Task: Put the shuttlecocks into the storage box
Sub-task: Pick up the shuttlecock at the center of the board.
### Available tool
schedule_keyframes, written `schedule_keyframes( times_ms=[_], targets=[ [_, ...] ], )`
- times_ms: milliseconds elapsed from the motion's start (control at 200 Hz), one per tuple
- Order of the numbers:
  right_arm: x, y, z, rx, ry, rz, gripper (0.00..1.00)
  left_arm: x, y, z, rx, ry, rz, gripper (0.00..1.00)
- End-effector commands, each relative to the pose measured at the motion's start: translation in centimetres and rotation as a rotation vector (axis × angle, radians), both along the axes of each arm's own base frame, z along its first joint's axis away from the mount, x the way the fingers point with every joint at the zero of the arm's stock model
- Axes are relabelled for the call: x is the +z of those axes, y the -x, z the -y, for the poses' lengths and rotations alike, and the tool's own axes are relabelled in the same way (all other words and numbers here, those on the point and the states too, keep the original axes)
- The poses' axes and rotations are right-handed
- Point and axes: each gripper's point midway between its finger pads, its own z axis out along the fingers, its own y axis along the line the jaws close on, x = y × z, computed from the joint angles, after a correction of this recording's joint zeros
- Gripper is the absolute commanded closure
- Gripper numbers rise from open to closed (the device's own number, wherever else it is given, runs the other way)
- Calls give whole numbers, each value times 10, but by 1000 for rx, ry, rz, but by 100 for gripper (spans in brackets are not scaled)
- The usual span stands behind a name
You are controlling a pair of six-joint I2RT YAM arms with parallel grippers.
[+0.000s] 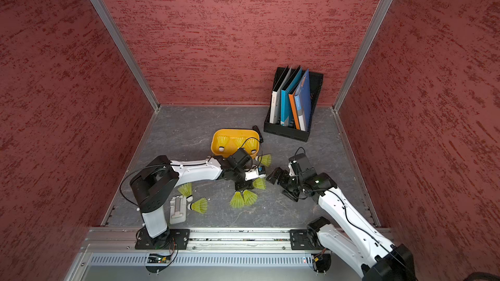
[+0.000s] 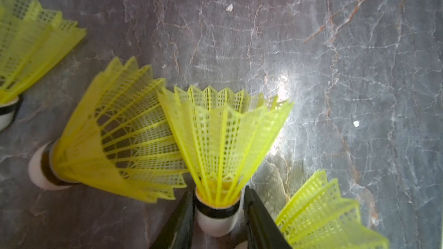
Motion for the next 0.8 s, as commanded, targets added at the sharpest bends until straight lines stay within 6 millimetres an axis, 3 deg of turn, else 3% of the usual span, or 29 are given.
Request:
schedule_keyframes(
  times_ms=[0, 551, 792],
  targets=[
    [0, -3, 0, -11, -9, 8, 2, -2, -1, 8, -1, 9, -8, 69],
    [1, -4, 4, -27, 4, 18, 1, 7, 11, 4, 6, 33, -23, 73],
    [9, -8, 6, -35, 9, 66, 1, 41, 18, 10, 22, 97, -14, 74]
  ],
)
